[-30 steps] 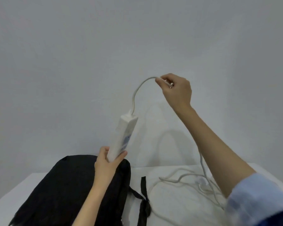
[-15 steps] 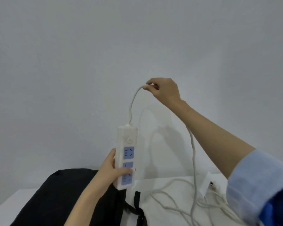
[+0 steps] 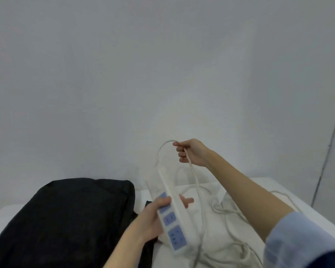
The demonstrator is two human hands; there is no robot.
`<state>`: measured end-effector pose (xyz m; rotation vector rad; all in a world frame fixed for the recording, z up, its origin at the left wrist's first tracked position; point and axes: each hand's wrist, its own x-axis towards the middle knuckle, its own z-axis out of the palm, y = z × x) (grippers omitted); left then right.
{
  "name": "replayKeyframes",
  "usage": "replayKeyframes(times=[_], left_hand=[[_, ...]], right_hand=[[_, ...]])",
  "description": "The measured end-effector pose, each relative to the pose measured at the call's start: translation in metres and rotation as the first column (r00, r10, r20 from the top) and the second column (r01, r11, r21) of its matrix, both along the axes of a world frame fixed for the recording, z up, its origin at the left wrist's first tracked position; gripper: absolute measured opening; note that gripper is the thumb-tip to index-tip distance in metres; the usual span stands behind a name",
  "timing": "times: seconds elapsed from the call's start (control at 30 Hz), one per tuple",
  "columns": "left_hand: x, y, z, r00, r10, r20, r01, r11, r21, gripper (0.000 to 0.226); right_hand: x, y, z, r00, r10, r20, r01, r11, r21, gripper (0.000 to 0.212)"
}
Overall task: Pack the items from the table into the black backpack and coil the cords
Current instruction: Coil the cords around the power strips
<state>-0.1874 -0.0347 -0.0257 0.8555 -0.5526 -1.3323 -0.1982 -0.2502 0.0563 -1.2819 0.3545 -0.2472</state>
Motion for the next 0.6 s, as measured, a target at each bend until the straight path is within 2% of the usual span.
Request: replayKeyframes(times=[0.07,0.1,0.17,0.23,0.3,0.37,0.4,0.43,0.47,0.53,0.6], left_hand=[[-0.022,-0.015,-0.015,0.982,-0.093,-0.163,0.089,0.996,-0.033,0.054],[-0.031,-0.019,-0.020,0.959,-0.114,-0.261,0.105,0.993,-0.052,0.057],[-0.042,-0.023,-0.021,0.921,-0.133,-0.366,0.086,0.986,-0.144,0.053],[-0.036,-0.025,-0.018,0.915,-0.048,-0.400,-0.044,0.975,-0.217,0.049],[-0.019,-0.027,-0.011,0.919,0.098,-0.381,-0.201,0.950,-0.240,0.051],[0.002,-0.028,0.000,0.906,0.226,-0.359,-0.322,0.917,-0.236,0.054],[0.013,-0.028,0.005,0.893,0.282,-0.350,-0.377,0.894,-0.241,0.055],[0.022,-0.026,0.011,0.880,0.330,-0.342,-0.423,0.871,-0.248,0.056],[0.030,-0.024,0.016,0.869,0.369,-0.330,-0.459,0.851,-0.256,0.056],[0.043,-0.018,0.025,0.852,0.416,-0.317,-0.504,0.817,-0.280,0.057],[0.053,-0.009,0.031,0.834,0.445,-0.326,-0.537,0.793,-0.289,0.068]], right_hand=[[-0.001,-0.003,-0.022,1.000,0.003,-0.017,-0.002,0.997,0.082,0.029],[-0.003,-0.004,-0.033,1.000,0.000,-0.030,0.003,0.994,0.113,0.030],[-0.011,-0.012,-0.053,0.998,-0.030,-0.061,0.041,0.980,0.192,0.029],[-0.029,-0.020,-0.068,0.995,-0.054,-0.079,0.073,0.960,0.269,0.029],[-0.053,-0.022,-0.083,0.997,-0.005,-0.082,0.024,0.970,0.242,0.045],[-0.080,-0.011,-0.099,0.981,0.189,-0.051,-0.180,0.973,0.144,0.077],[-0.091,-0.001,-0.107,0.952,0.302,-0.041,-0.299,0.952,0.068,0.087],[-0.100,0.013,-0.113,0.914,0.399,-0.070,-0.403,0.914,-0.053,0.087],[-0.106,0.030,-0.120,0.877,0.457,-0.146,-0.479,0.851,-0.214,0.080],[-0.109,0.061,-0.135,0.852,0.436,-0.288,-0.522,0.690,-0.501,0.060],[-0.104,0.078,-0.143,0.877,0.368,-0.309,-0.479,0.618,-0.624,0.039]])
